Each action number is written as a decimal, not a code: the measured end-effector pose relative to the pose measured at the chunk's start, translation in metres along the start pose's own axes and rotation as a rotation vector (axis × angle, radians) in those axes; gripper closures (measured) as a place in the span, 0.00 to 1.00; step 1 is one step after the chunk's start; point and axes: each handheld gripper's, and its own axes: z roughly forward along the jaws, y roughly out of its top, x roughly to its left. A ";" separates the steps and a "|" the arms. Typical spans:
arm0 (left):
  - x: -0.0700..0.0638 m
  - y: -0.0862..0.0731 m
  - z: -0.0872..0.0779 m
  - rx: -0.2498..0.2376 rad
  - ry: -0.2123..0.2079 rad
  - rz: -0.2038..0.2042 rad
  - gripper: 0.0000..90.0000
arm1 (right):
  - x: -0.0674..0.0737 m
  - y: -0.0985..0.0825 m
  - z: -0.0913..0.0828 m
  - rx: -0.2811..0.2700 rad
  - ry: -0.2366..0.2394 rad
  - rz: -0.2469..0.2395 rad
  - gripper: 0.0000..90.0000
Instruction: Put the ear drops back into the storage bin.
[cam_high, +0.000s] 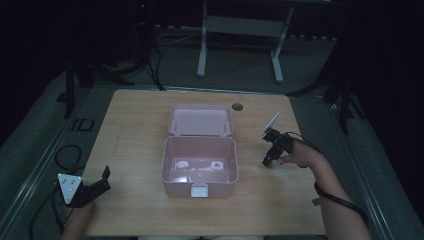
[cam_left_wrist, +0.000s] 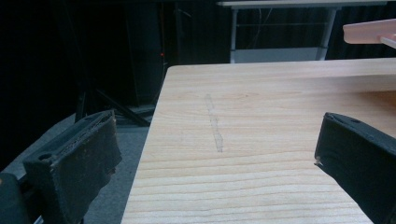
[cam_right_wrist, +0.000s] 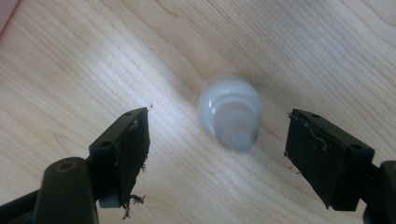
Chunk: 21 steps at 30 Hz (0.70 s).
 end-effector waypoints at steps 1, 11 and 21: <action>0.000 0.000 0.000 -0.001 0.000 0.000 0.00 | -0.001 0.004 0.002 0.010 -0.009 -0.014 0.30; 0.000 0.000 0.000 -0.001 -0.003 0.000 0.00 | -0.002 0.012 0.013 0.040 -0.007 -0.059 0.51; 0.000 0.000 0.000 0.002 -0.002 0.000 0.00 | 0.000 0.013 0.019 0.084 -0.028 -0.144 0.66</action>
